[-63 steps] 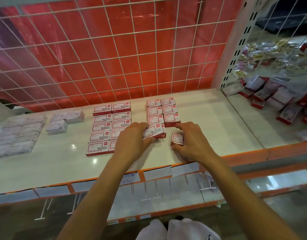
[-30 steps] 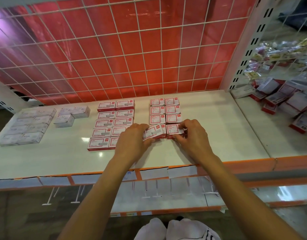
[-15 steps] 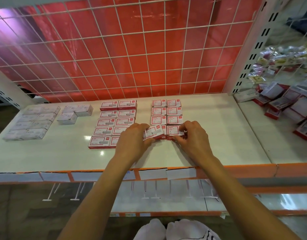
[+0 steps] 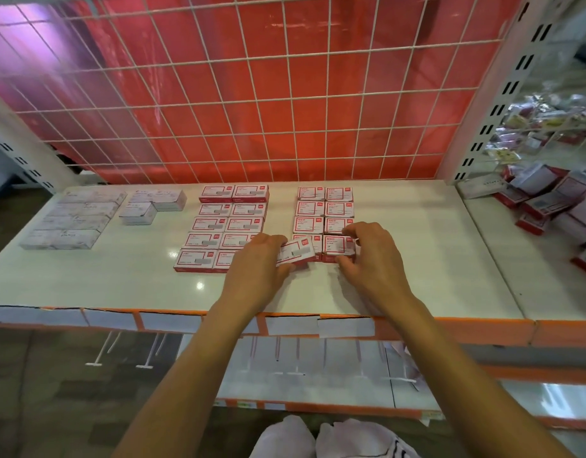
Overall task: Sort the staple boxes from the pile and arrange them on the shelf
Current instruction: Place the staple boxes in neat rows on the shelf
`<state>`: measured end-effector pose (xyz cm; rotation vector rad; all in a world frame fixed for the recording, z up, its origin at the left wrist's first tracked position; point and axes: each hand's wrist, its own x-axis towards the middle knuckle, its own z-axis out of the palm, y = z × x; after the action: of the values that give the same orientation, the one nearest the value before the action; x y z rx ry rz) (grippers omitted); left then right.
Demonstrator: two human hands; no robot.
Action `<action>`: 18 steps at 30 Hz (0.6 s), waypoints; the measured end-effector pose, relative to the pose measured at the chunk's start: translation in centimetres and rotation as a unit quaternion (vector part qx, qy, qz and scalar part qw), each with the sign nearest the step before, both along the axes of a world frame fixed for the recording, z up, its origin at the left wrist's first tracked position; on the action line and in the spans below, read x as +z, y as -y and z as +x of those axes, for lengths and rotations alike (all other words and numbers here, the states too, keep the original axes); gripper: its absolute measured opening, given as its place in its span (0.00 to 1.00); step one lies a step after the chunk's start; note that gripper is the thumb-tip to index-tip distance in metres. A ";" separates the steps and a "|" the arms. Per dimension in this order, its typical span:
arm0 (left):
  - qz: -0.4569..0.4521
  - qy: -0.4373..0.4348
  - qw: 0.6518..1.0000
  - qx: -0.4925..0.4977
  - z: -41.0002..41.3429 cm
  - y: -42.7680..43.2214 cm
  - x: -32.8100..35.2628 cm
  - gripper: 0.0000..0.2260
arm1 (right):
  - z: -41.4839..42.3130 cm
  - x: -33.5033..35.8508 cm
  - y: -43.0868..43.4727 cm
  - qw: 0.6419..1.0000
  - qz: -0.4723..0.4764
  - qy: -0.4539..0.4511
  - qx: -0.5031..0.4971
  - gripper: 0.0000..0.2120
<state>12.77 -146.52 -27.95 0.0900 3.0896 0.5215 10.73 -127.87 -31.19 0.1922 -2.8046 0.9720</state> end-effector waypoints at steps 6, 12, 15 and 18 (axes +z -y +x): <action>-0.011 -0.003 1.000 0.009 0.6 1.1 0.4 0.22 | 0.6 1.5 2.7 0.997 -0.009 -0.002 0.072 0.20; -0.013 -0.015 1.000 0.020 0.8 3.7 0.6 0.22 | 0.6 1.8 6.1 0.993 0.001 0.030 0.117 0.23; -0.009 -0.014 1.000 0.027 0.5 5.7 0.7 0.22 | 0.2 1.8 8.1 0.992 0.008 0.039 0.120 0.25; -0.003 -0.005 0.999 0.036 0.0 8.1 0.8 0.22 | -0.2 1.8 10.3 0.992 0.017 0.034 0.121 0.25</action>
<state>12.73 -154.67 -27.19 -0.0203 3.1134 0.5162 10.49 -138.19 -29.35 0.5229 -2.9098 0.9960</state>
